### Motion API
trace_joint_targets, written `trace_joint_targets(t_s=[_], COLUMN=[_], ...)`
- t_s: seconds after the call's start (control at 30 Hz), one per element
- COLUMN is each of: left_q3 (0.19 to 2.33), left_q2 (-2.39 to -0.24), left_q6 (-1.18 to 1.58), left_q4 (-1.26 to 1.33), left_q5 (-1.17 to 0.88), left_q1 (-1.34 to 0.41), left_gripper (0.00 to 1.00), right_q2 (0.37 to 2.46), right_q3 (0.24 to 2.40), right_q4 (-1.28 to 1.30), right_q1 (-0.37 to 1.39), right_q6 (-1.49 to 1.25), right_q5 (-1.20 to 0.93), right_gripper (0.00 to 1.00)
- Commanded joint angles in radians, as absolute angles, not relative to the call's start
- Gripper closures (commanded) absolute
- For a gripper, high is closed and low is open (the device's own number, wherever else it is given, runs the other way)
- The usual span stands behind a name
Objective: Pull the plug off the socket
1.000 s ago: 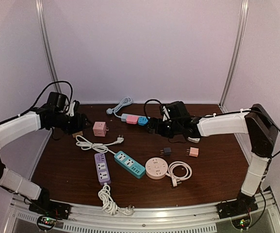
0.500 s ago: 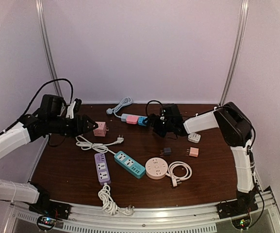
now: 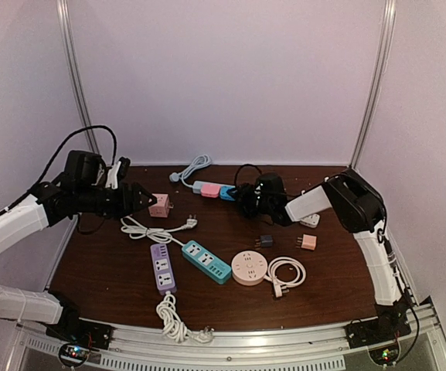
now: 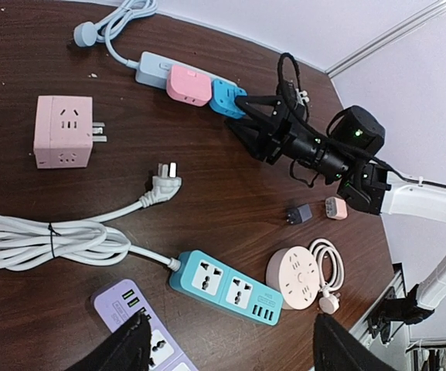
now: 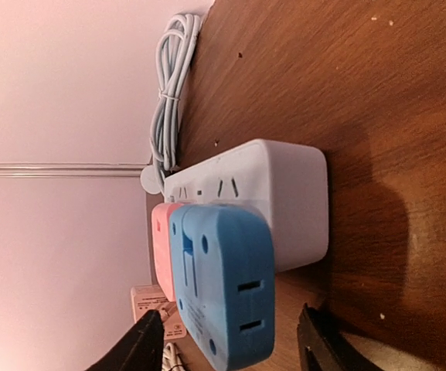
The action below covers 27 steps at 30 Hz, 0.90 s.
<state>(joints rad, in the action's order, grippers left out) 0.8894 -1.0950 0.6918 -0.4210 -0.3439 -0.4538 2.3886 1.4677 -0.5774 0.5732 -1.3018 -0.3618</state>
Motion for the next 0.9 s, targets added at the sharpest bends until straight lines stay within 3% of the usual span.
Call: trace_joint_targets(t_s=[0.0, 0.3, 0.37, 0.5, 0.87], left_q3=[0.896, 0.891, 0.890, 0.889, 0.979], left_q2=[-1.087, -1.119, -1.130, -1.168, -1.376], left_q6=[0.707, 0.723, 0.727, 0.741, 0.760], left_q4=[-0.393, -0.361, -0.348, -0.302, -0.186], left_q5=[-0.350, -0.346, -0.344, -0.346, -0.356], left_q1=[-0.464, -0.483, -0.493, -0.515, -0.615], left_gripper=[0.27, 0.27, 0.27, 0.27, 0.27], right_q2=[2.444, 2.487, 2.479, 2.428, 2.276], right_q3=[1.489, 1.513, 1.494, 1.406, 1.050], right_q4=[-0.700, -0.762, -0.783, -0.834, -1.101], right_q1=[0.554, 0.544, 0.539, 0.538, 0.569], right_q6=[-1.430, -1.505, -1.518, -1.540, -1.650], right_q5=[-0.362, -0.396, -0.413, -0.436, -0.504], right_gripper=[0.46, 0.73, 0.84, 0.95, 1.00])
